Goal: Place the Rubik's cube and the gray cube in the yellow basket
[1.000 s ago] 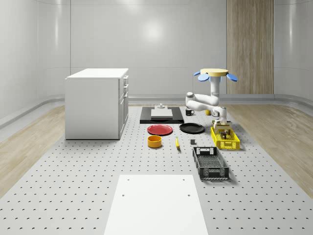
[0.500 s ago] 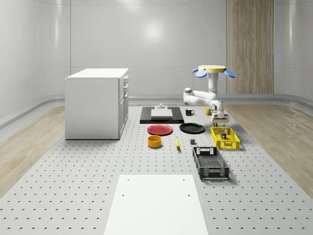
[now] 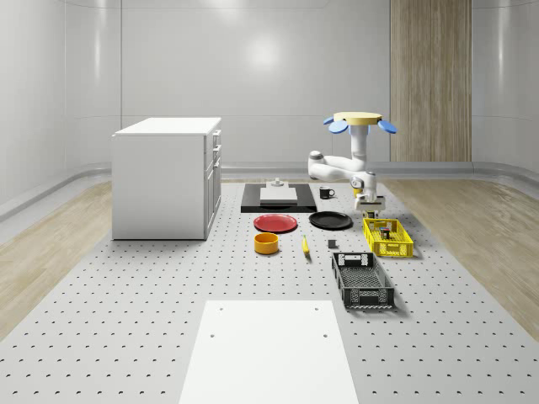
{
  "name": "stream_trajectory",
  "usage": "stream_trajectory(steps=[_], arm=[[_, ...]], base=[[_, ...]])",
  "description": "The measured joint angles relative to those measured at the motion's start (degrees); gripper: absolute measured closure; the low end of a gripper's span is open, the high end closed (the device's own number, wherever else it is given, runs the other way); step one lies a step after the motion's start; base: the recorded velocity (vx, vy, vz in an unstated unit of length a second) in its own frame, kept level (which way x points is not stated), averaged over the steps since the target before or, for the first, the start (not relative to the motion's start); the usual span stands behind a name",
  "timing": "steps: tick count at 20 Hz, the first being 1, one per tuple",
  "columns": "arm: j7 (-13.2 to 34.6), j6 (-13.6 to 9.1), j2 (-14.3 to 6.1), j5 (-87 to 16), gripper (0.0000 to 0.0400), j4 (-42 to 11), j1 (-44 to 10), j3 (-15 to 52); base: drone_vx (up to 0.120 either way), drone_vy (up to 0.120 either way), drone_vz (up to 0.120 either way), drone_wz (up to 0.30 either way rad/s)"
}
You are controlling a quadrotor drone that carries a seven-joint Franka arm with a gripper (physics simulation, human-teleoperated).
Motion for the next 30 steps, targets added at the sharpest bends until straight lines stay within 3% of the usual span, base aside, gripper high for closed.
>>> stream_trajectory(steps=[16, 30], arm=[[0.0, 0.0, 0.0, 0.1, 0.0000, 0.0, 0.0, 0.1], [0.0, 0.0, 0.0, 0.1, 0.0000, 0.0, 0.0, 0.1]], base=[[0.010, -0.105, 0.000, 0.000], [0.120, -0.120, 0.000, 0.000]])
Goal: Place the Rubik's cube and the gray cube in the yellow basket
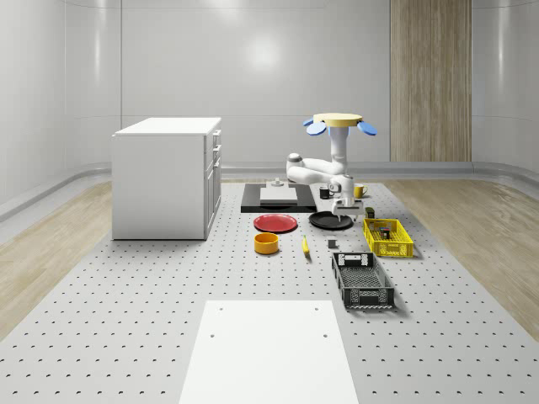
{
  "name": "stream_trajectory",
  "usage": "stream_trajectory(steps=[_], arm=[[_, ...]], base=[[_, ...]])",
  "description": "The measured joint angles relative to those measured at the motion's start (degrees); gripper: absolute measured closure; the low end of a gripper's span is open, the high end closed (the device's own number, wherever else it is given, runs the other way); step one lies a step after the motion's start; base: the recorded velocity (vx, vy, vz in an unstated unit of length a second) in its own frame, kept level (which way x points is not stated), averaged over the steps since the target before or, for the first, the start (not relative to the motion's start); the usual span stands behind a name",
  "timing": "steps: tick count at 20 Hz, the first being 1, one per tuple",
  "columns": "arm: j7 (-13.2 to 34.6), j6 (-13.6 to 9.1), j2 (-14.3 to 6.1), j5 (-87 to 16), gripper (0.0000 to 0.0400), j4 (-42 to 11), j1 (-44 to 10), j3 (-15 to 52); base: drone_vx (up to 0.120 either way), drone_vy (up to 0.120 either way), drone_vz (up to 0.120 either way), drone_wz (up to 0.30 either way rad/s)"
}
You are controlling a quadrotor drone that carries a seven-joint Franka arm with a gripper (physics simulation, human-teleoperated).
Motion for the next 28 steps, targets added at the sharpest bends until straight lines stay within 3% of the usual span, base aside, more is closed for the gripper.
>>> stream_trajectory(steps=[4, 16, 28], arm=[[0.0, 0.0, 0.0, 0.0, 0.0000, 0.0, 0.0, 0.0], [0.0, 0.0, 0.0, 0.0, 0.0000, 0.0, 0.0, 0.0], [0.0, 0.1, 0.0, -0.3, 0.0000, 0.0, 0.0, -0.4]], base=[[0.110, -0.120, 0.000, 0.000], [0.000, -0.120, -0.017, 0.000], [0.000, 0.000, -0.110, 0.000]])
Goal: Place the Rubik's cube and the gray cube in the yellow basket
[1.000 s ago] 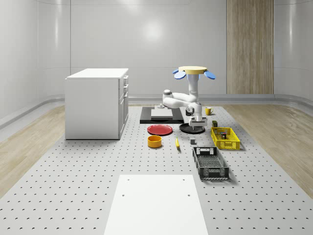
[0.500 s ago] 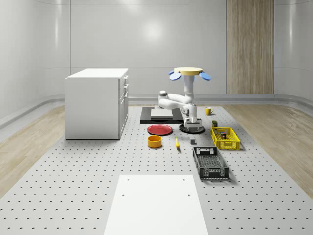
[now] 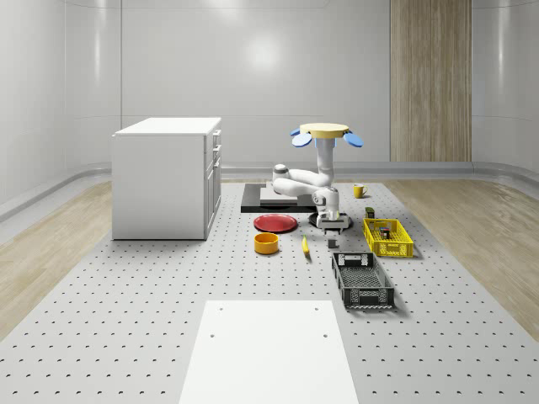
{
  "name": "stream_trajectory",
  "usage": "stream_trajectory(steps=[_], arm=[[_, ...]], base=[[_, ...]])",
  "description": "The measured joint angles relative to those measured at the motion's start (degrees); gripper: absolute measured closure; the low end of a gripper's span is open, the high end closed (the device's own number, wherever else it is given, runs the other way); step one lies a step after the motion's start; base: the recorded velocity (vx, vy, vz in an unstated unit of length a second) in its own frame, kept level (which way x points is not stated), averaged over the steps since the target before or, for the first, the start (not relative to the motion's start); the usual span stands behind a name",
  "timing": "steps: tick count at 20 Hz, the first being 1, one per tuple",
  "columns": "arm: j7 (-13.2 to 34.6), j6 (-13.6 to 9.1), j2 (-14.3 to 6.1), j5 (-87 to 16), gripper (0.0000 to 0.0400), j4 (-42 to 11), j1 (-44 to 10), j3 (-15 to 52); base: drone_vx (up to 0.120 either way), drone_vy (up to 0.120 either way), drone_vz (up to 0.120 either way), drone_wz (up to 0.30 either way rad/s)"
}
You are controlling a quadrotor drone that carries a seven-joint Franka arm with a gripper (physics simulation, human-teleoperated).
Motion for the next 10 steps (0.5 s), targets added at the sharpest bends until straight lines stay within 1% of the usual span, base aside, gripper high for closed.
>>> stream_trajectory(steps=[10], arm=[[-0.3, 1.9, 0.1, -5.3, 0.0000, 0.9, -0.3, -5.7]], base=[[0.000, 0.000, 0.000, 0.000]])
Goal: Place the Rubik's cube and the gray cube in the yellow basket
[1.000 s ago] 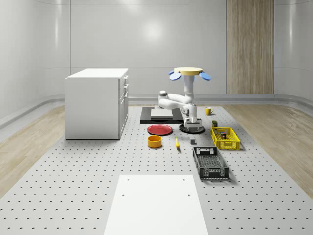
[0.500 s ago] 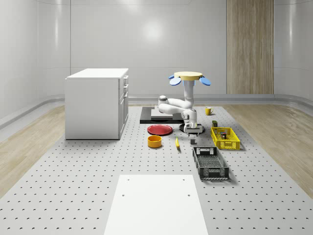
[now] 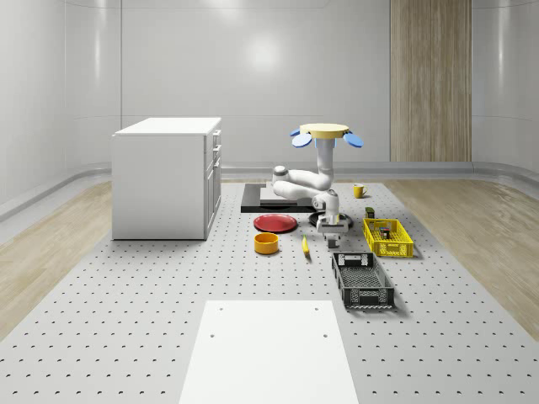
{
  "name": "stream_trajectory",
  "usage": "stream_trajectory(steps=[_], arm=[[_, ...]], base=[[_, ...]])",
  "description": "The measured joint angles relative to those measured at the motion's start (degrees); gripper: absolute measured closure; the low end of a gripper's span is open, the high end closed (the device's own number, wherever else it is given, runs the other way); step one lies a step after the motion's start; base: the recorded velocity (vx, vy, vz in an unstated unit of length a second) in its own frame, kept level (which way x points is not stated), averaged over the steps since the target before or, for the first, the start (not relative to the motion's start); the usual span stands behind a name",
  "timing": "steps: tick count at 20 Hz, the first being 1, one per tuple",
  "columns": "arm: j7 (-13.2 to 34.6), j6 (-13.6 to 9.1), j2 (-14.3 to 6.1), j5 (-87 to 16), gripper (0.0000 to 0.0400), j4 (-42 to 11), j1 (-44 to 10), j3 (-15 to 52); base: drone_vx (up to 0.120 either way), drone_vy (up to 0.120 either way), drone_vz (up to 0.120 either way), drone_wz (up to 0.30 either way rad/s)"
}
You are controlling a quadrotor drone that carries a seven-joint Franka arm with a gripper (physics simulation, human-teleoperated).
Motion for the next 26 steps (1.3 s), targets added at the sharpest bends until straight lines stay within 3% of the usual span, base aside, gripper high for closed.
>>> stream_trajectory(steps=[10, 13, 16, 26], arm=[[-1.6, 0.8, 0.3, -2.8, 0.0000, 0.7, 1.2, -2.9], [-1.7, 0.8, 0.4, -3.1, 0.0079, 0.8, 1.2, -3.2], [-1.8, 0.7, 0.6, -3.2, 0.0116, 0.8, 1.3, -3.3], [-1.9, 0.4, 0.9, -3.4, 0.0146, 0.8, 1.5, -3.3]], base=[[0.000, 0.000, 0.000, 0.000], [0.000, 0.000, 0.000, 0.000], [0.000, 0.000, 0.000, 0.000], [0.000, 0.000, 0.000, 0.000]])
